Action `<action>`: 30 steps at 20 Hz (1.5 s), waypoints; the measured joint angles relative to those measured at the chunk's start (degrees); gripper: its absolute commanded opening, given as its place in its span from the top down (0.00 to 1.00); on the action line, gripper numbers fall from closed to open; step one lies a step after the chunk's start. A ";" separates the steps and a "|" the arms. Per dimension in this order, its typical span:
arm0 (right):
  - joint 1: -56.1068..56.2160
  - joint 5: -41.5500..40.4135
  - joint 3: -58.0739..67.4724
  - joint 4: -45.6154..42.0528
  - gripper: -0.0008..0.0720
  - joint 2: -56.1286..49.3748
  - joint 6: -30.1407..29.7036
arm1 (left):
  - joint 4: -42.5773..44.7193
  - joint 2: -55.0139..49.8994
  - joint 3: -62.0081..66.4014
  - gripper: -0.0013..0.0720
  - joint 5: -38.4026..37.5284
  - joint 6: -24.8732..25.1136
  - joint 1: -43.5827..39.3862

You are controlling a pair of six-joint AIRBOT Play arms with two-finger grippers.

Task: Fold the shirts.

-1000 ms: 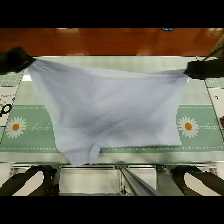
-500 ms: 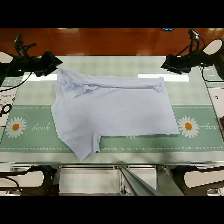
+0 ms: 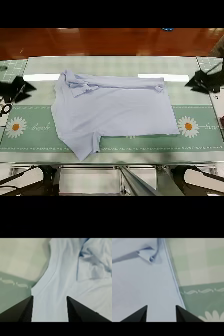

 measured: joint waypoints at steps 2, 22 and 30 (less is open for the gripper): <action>-2.64 -2.27 -11.52 3.56 0.43 6.49 -2.32 | -7.23 3.85 -9.31 0.29 -1.09 4.26 4.90; -7.30 -6.64 -43.30 14.49 0.43 28.52 -11.06 | 1.51 9.27 -33.16 0.29 -6.27 7.17 6.75; -7.39 -6.43 -43.30 14.56 0.43 28.52 -10.45 | -6.03 2.49 -33.57 0.96 -0.09 7.74 -3.02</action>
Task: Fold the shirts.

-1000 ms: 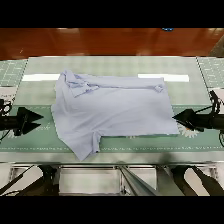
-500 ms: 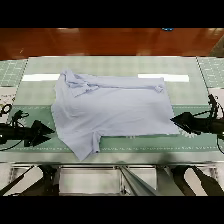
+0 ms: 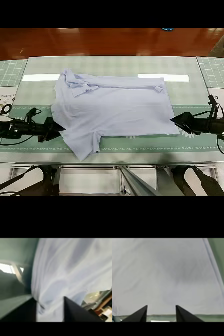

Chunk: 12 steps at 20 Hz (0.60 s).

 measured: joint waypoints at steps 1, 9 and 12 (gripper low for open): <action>-0.44 -0.35 0.00 0.02 0.43 0.00 0.02 | -0.52 -0.39 0.22 0.96 0.76 0.37 -1.40; -14.19 -1.05 0.07 -6.23 0.43 -3.10 5.22 | -2.36 -1.29 1.66 0.96 3.54 1.60 -5.73; -15.58 0.28 -0.09 -8.33 0.43 -6.62 6.47 | -2.73 -1.36 1.77 0.96 4.44 1.60 -5.95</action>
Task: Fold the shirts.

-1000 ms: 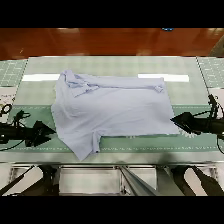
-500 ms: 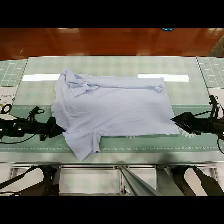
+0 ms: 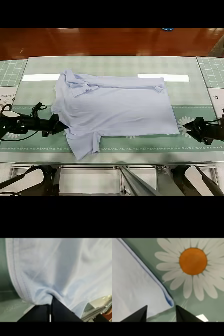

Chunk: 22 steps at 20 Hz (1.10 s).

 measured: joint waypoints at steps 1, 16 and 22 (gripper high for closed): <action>-0.26 0.46 -0.04 -0.04 0.43 -1.38 0.02 | 0.00 0.00 0.00 0.96 0.20 0.00 0.00; 9.77 -2.86 2.27 9.03 0.96 -18.05 -5.16 | 0.20 0.00 0.04 0.96 1.53 -0.02 -0.09; 16.15 -0.11 15.52 9.86 0.96 -17.27 -5.70 | -1.57 1.25 7.28 0.96 1.60 0.17 -0.07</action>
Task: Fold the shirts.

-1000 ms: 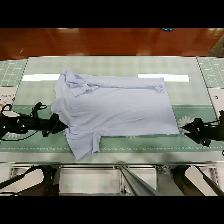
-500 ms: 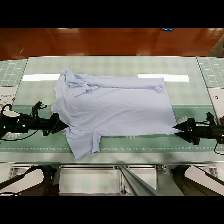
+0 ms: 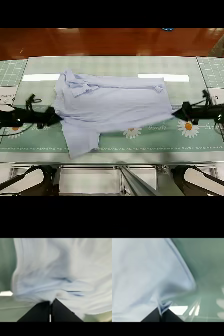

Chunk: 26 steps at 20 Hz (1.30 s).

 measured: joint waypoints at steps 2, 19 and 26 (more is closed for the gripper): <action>0.63 1.64 9.84 0.55 0.96 1.60 1.20 | -4.87 1.51 7.76 0.96 -2.36 -0.11 -0.13; 1.22 9.64 76.02 -7.82 0.96 18.21 10.23 | -0.48 17.14 79.47 0.96 -12.20 -14.88 7.30; 1.29 13.16 73.48 -14.19 0.96 28.50 12.00 | 25.70 32.74 76.28 0.96 -18.43 -20.09 -3.91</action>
